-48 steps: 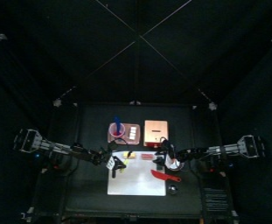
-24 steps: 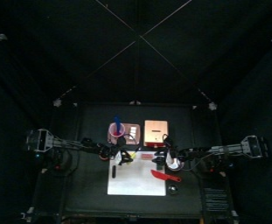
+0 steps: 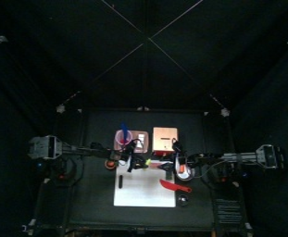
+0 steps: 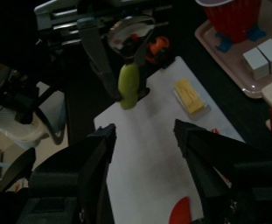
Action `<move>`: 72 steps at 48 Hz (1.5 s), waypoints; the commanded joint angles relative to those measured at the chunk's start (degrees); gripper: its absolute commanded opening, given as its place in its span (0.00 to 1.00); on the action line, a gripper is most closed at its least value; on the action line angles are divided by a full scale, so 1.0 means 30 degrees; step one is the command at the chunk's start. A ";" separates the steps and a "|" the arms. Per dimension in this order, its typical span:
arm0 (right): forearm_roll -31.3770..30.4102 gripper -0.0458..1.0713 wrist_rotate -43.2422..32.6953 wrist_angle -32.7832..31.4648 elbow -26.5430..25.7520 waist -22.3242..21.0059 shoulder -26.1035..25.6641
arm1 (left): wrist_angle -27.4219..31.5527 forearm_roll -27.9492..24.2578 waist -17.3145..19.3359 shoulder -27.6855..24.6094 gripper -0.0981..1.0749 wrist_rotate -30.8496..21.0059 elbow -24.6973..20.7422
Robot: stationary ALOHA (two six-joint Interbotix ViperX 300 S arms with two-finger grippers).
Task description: Put spoon into bowl
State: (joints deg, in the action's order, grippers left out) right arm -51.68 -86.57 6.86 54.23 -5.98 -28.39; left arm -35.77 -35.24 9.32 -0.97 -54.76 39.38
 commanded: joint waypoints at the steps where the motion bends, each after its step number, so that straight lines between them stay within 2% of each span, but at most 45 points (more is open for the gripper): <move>1: -0.0293 0.84 0.0059 0.0645 -0.0732 -0.0322 0.0264 | -0.1406 0.1875 0.0000 -0.0410 0.60 0.1963 -0.0732; 8: -0.0498 0.84 0.0059 0.1230 -0.0996 -0.0557 0.0850 | -0.2695 0.4072 -0.0029 -0.1230 0.60 0.3867 -0.0791; 13: -0.0498 0.84 0.0088 0.1553 -0.1084 -0.0674 0.1055 | -0.2871 0.4688 -0.0293 -0.1465 0.60 0.4365 -0.0791; 37: -0.1553 0.84 0.0088 0.1787 -0.1377 -0.1992 0.1113 | -0.3574 0.5098 -0.1289 -0.2432 0.60 0.4395 -0.1699; 57: -0.1553 0.82 0.0088 0.3105 -0.1201 -0.2021 0.1230 | -0.4453 0.5596 -0.1143 -0.3076 0.60 0.4482 -0.2109; 63: -0.1465 0.79 0.0088 0.3105 -0.1113 -0.2021 0.1230 | -0.4541 0.5830 -0.1113 -0.3076 0.60 0.4570 -0.2109; 72: -0.1465 0.67 0.0088 0.3105 -0.1084 -0.2021 0.1230 | -0.4629 0.6123 -0.1113 -0.3135 0.60 0.4922 -0.2109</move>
State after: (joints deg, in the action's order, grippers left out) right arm -56.16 -86.40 15.82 51.42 -11.78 -24.17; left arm -48.96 -17.40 5.80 -11.07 -40.43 34.28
